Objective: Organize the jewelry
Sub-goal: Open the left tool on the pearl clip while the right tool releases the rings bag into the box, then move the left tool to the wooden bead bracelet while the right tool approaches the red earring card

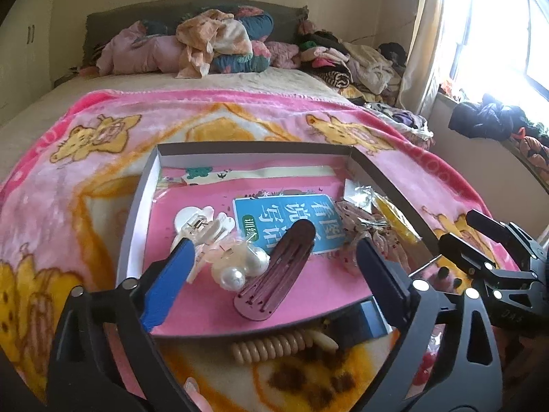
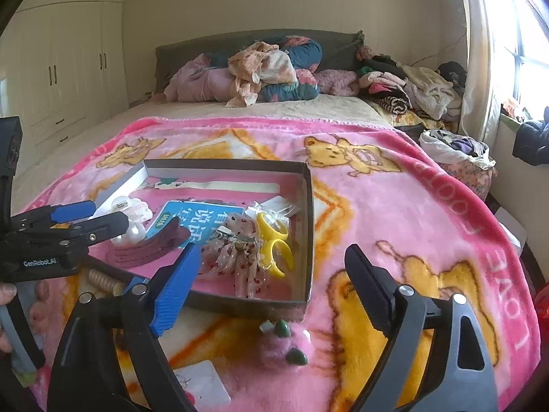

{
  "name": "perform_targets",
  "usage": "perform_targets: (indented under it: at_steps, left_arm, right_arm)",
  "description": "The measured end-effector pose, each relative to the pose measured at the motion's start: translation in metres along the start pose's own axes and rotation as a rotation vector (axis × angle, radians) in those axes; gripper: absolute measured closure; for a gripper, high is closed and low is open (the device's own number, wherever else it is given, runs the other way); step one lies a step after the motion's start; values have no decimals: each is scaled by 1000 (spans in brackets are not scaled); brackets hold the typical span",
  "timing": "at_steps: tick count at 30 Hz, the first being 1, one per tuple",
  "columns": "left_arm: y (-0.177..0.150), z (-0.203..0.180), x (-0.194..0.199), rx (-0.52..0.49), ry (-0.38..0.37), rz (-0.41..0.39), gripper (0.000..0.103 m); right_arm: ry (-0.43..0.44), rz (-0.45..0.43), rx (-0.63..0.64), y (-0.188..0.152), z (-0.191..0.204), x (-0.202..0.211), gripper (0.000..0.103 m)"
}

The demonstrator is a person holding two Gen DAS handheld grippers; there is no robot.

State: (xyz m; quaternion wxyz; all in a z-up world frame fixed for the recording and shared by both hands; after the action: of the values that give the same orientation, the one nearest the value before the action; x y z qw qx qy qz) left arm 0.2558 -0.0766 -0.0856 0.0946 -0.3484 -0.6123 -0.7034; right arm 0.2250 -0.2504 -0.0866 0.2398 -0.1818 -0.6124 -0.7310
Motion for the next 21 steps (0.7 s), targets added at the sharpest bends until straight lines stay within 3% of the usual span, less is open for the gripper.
perform_targets:
  at_steps: [21]
  left_arm:
    - [-9,6,50,15,38,-53,12]
  right_arm:
    - [37,-35,10,-11,20,52,16]
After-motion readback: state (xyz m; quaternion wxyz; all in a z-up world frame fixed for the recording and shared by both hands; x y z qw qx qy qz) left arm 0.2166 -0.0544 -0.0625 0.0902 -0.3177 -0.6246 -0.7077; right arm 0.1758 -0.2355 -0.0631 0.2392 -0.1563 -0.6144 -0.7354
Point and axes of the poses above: each gripper's, at about its wrist camera, not at the fingertips, and x roughly against the way its jaws point, z to its left, y to its top, the point moved 7 cm from there along -x, roughly the way its jaws point, and after that the axes turned 12 degrees about -x, right-handed, at the moved point
